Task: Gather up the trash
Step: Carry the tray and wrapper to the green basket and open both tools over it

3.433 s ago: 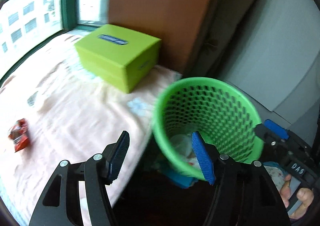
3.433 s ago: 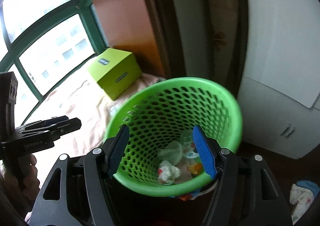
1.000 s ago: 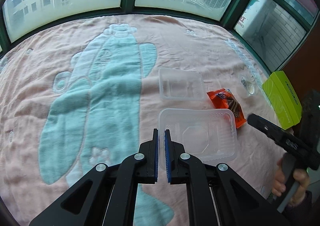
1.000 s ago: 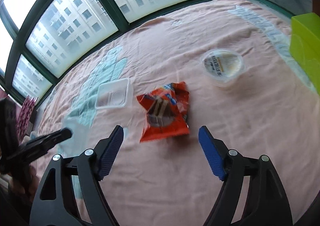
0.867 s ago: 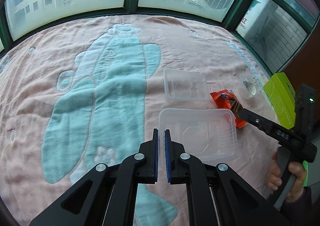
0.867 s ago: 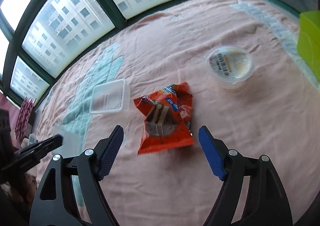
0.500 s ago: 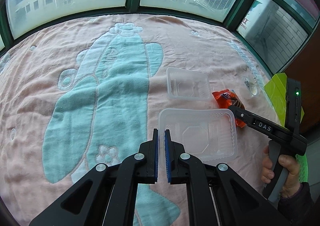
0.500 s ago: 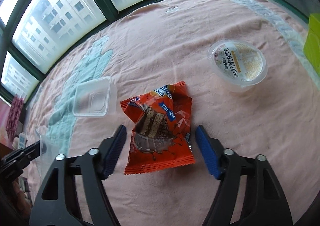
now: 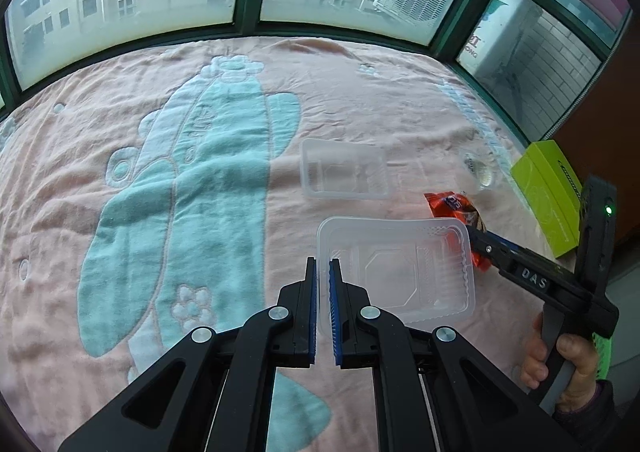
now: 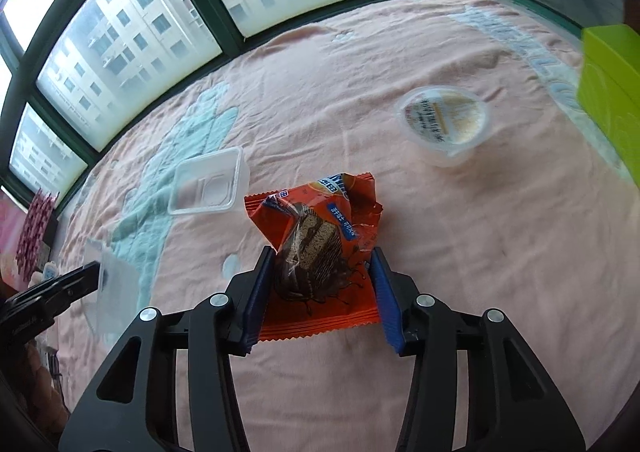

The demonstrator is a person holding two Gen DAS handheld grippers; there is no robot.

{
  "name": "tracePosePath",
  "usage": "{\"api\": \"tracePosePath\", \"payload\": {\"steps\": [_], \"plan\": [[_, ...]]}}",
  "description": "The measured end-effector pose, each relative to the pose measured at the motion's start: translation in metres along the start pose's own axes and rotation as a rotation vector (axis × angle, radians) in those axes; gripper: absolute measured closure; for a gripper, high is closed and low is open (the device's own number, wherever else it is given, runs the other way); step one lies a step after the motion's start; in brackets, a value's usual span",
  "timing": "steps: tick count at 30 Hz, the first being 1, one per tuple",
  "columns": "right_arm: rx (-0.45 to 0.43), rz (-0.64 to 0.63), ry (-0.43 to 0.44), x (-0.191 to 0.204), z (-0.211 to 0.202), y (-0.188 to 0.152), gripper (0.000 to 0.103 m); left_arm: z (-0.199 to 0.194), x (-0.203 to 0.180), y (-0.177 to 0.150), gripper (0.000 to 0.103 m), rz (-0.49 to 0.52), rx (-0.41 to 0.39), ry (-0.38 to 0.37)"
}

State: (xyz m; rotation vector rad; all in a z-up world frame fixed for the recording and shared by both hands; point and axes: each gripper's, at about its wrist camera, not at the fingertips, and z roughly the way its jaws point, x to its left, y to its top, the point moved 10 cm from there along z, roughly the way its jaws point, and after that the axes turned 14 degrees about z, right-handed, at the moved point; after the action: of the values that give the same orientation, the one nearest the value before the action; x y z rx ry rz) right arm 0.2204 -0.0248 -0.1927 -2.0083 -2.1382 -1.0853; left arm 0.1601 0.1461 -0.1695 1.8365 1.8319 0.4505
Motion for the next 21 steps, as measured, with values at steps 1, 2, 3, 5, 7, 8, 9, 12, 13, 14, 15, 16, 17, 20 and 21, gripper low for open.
{"api": "tracePosePath", "payload": {"steps": [1, 2, 3, 5, 7, 8, 9, 12, 13, 14, 15, 16, 17, 20, 21], "plan": [[-0.008, 0.002, 0.002, -0.001, -0.006, -0.001, 0.056, -0.003, -0.005, 0.001, 0.097, 0.01, -0.005, -0.002], [-0.02, 0.005, 0.005, -0.003, -0.015, -0.003, 0.057, -0.004, -0.009, 0.001, 0.097, 0.018, -0.008, -0.004], [-0.028, 0.007, 0.004, -0.004, -0.02, -0.004, 0.057, -0.006, -0.014, 0.001, 0.097, 0.025, -0.009, -0.009], [-0.055, 0.016, 0.004, -0.01, -0.039, -0.008, 0.057, -0.008, -0.024, 0.002, 0.097, 0.039, -0.012, -0.017], [-0.072, 0.023, 0.001, -0.017, -0.053, -0.01, 0.057, -0.01, -0.038, 0.003, 0.097, 0.057, -0.016, -0.03], [-0.085, 0.027, -0.007, -0.023, -0.064, -0.013, 0.057, -0.011, -0.044, 0.003, 0.097, 0.066, -0.018, -0.036], [-0.092, 0.03, -0.01, -0.027, -0.07, -0.015, 0.057, -0.012, -0.054, 0.004, 0.097, 0.079, -0.022, -0.044], [-0.123, 0.055, -0.025, -0.046, -0.098, -0.021, 0.057, -0.015, -0.079, 0.006, 0.097, 0.112, -0.025, -0.069], [-0.132, 0.061, -0.034, -0.052, -0.105, -0.023, 0.057, -0.015, -0.086, 0.006, 0.097, 0.122, -0.026, -0.075], [-0.139, 0.067, -0.039, -0.057, -0.111, -0.024, 0.057, -0.015, -0.095, 0.007, 0.097, 0.133, -0.026, -0.084], [-0.151, 0.077, -0.044, -0.065, -0.121, -0.026, 0.057, -0.015, -0.107, 0.007, 0.097, 0.149, -0.025, -0.097], [-0.163, 0.088, -0.051, -0.073, -0.131, -0.028, 0.057, -0.015, -0.115, 0.008, 0.097, 0.16, -0.024, -0.103], [-0.178, 0.099, -0.063, -0.082, -0.14, -0.03, 0.057, -0.015, -0.124, 0.008, 0.097, 0.173, -0.023, -0.11], [-0.206, 0.128, -0.086, -0.103, -0.161, -0.035, 0.057, -0.015, -0.155, 0.009, 0.097, 0.215, -0.022, -0.14], [-0.221, 0.149, -0.098, -0.115, -0.171, -0.037, 0.057, -0.015, -0.168, 0.01, 0.097, 0.232, -0.023, -0.153]]}}
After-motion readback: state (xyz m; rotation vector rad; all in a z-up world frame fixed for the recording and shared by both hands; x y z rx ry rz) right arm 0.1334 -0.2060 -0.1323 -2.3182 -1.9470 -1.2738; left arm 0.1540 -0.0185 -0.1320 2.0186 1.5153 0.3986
